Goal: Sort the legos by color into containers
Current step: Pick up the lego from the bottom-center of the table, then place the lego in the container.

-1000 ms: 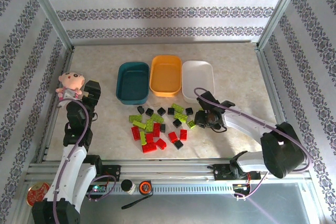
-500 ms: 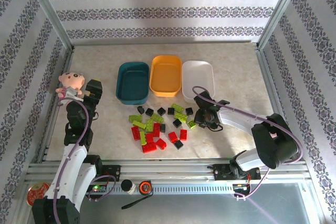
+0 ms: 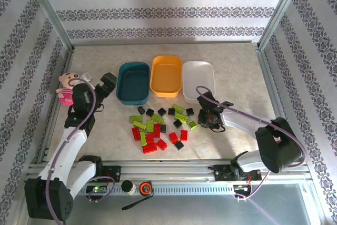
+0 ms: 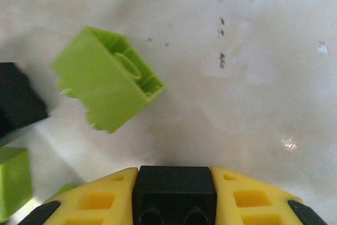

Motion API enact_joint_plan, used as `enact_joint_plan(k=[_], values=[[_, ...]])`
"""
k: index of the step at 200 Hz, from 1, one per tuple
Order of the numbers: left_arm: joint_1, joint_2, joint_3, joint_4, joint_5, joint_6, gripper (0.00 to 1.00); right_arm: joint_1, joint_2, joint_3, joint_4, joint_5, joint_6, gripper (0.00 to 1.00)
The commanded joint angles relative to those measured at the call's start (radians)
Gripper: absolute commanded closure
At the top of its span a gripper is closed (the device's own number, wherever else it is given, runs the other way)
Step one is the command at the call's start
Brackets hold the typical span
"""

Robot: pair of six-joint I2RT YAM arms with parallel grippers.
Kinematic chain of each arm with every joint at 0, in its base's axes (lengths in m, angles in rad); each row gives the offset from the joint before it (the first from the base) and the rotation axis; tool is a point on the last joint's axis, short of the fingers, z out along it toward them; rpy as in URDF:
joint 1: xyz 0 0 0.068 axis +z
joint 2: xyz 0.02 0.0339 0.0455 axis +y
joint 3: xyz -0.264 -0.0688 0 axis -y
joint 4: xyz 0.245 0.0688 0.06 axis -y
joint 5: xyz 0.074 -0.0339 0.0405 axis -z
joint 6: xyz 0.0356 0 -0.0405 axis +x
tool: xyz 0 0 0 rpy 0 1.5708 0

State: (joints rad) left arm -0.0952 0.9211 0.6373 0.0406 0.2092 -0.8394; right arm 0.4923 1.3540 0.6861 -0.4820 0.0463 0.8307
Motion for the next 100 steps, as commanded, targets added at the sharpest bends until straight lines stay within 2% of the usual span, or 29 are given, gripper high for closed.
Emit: enact_joint_plan(k=[1,21,42,81,100], values=[[-0.085,-0.002,0.058,-0.154,-0.079,0.142,0.02,-0.024,-0.079,0.063,-0.007,-0.024,-0.072,0.74],[-0.127,-0.025,0.018,-0.167,-0.113,0.152,0.03,-0.052,-0.060,0.187,-0.009,-0.033,-0.154,0.75],[-0.130,-0.028,-0.022,-0.138,-0.060,0.132,0.03,-0.092,0.044,0.323,0.011,-0.026,-0.219,0.75],[-0.132,0.008,0.009,-0.250,-0.033,0.167,0.06,-0.134,0.358,0.608,0.023,0.044,-0.318,0.75],[-0.133,-0.001,-0.012,-0.264,-0.033,0.163,0.06,-0.154,0.519,0.736,0.002,0.035,-0.333,0.75]])
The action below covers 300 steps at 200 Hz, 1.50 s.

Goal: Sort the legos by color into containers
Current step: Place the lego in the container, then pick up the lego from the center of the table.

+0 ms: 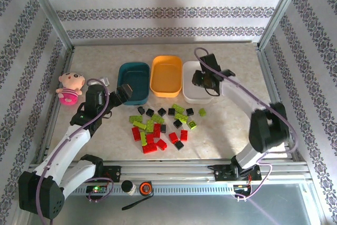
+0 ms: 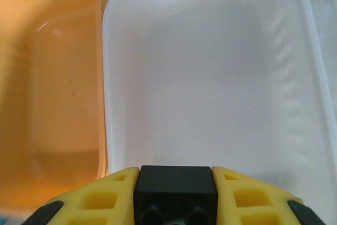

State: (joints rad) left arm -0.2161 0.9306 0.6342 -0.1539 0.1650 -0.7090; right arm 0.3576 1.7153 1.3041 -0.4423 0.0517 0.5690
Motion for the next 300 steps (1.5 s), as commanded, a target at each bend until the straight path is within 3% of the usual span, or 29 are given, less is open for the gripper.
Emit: enact_joint_plan(k=[1,42,89,118,181,196,232,253,276,300], values=[[-0.013,-0.011,-0.009,-0.071,0.011,0.032,0.07,-0.021,0.165,0.124,-0.039,0.028,-0.071,0.75],[-0.028,0.021,-0.024,-0.134,-0.003,0.046,0.12,-0.037,0.335,0.256,-0.039,0.025,-0.070,0.74],[-0.115,0.098,-0.032,-0.144,-0.064,0.040,0.14,-0.032,0.304,0.241,-0.023,0.026,-0.066,0.39],[-0.140,0.128,-0.036,-0.137,-0.057,0.038,0.15,-0.025,0.198,0.152,0.013,0.026,-0.062,0.30],[-0.192,0.103,-0.087,-0.153,-0.050,0.021,0.15,0.058,-0.153,-0.253,0.066,0.023,-0.064,0.25],[-0.193,0.080,-0.098,-0.130,-0.048,0.013,0.06,0.076,-0.242,-0.356,0.045,0.033,-0.065,0.23],[-0.192,0.078,-0.087,-0.104,-0.058,0.025,0.04,0.089,-0.407,-0.541,0.011,0.037,-0.063,0.21],[-0.193,0.096,-0.078,-0.081,-0.061,0.028,0.04,0.054,-0.380,-0.575,0.030,-0.031,-0.083,0.20],[-0.193,0.122,-0.069,-0.064,-0.055,0.023,0.03,0.014,-0.258,-0.529,0.037,-0.164,-0.106,0.26],[-0.193,0.138,-0.062,-0.070,-0.050,0.026,0.03,0.049,-0.183,-0.492,0.050,-0.148,-0.114,0.31]])
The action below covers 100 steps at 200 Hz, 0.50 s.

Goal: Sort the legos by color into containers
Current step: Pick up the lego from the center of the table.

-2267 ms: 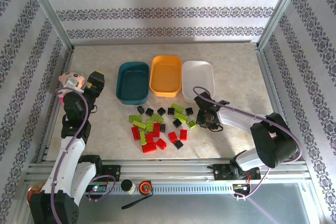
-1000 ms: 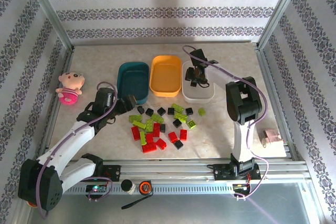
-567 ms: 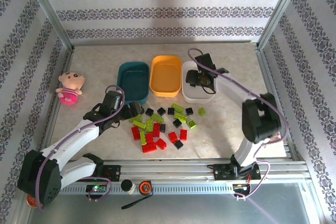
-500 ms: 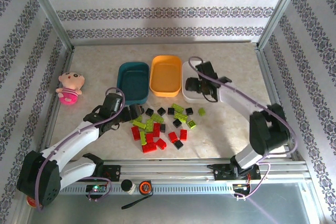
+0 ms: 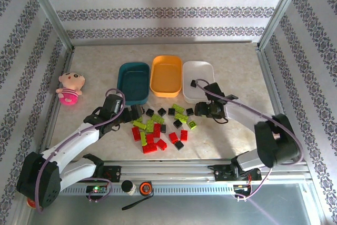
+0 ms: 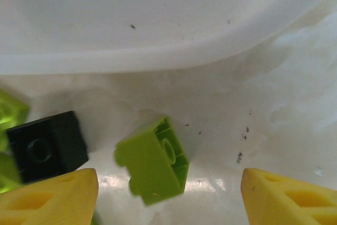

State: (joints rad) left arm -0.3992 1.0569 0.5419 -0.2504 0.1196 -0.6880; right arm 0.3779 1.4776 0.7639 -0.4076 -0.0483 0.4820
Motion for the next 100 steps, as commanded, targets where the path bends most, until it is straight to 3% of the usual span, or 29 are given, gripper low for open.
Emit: enact_joint_plan(k=[1,52,100], values=[[-0.009,0.012,0.030,0.026,-0.004,0.005,0.03,0.030,0.056,0.049,0.015,-0.046,-0.027,0.31],[-0.008,0.002,0.036,0.016,-0.010,0.019,0.03,0.033,0.110,0.076,0.009,0.072,-0.027,0.50],[-0.008,0.005,0.037,0.017,-0.012,0.019,0.02,0.036,0.090,0.072,-0.001,0.090,-0.037,0.69]])
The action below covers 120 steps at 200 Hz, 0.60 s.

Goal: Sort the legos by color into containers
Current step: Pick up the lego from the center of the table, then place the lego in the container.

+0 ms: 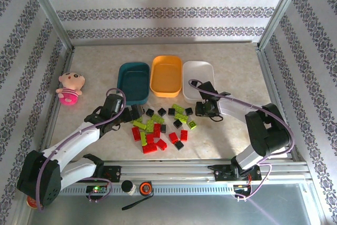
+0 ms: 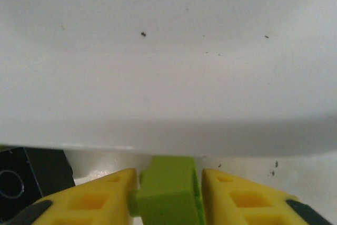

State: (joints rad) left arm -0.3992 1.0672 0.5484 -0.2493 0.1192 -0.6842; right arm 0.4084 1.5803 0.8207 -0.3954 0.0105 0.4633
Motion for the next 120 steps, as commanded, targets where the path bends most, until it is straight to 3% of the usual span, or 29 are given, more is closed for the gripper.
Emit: enact_joint_plan(k=[1,29,66,88,120], values=[[-0.007,-0.006,0.031,0.015,-0.012,0.015,0.02,0.006,-0.015,0.014,-0.014,0.031,-0.017,0.69],[-0.007,-0.017,0.030,0.006,-0.032,0.015,0.01,0.016,-0.110,0.006,-0.037,0.015,-0.025,0.77],[-0.006,-0.055,0.021,0.007,-0.068,0.018,0.01,0.078,-0.218,0.099,-0.040,-0.082,-0.041,0.79],[-0.005,-0.072,0.013,0.006,-0.084,0.016,0.01,0.128,-0.126,0.238,-0.011,-0.114,-0.051,0.79],[-0.004,-0.090,0.018,-0.045,-0.082,0.018,0.01,0.177,0.121,0.469,0.019,-0.085,-0.063,0.78]])
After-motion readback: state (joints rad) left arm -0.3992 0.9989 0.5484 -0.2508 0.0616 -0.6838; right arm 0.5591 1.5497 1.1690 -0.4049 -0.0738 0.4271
